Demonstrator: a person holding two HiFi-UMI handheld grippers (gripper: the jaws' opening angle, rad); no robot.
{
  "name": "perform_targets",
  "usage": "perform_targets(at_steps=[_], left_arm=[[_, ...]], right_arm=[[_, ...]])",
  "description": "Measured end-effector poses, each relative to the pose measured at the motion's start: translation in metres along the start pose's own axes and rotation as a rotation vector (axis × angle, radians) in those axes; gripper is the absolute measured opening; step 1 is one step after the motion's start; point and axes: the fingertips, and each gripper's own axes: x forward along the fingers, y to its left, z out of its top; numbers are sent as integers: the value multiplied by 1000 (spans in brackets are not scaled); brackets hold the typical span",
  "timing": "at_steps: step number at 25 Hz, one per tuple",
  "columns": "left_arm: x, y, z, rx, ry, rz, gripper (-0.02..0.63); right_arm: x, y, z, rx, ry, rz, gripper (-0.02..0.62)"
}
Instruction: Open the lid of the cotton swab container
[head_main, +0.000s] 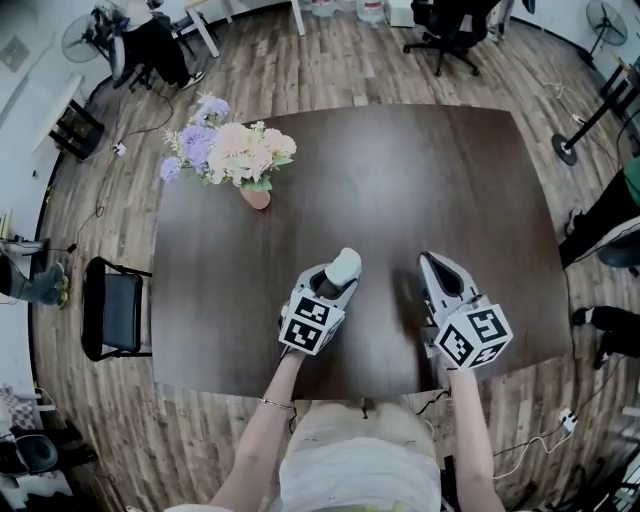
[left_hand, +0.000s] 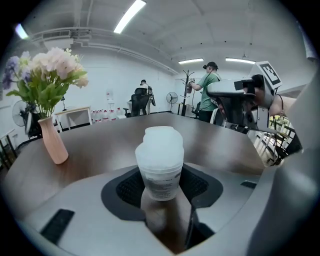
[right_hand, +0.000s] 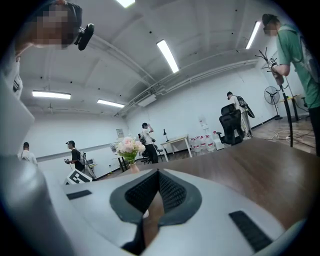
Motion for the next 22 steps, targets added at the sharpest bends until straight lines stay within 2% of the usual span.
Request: perform_targets(at_steps=[4, 11, 18, 22], left_arm=[[-14, -10, 18, 28, -6, -36, 224], [-46, -38, 52, 38, -39, -123, 224], [-74, -66, 69, 92, -43, -229, 222], [-90, -78, 76, 131, -41, -291, 222]], right_arm=[[3, 14, 10, -9, -5, 71, 21], [5, 53, 29, -10, -33, 263, 21], [-6, 89, 43, -5, -16, 528, 23], [-14, 104, 52, 21, 2, 650, 30]])
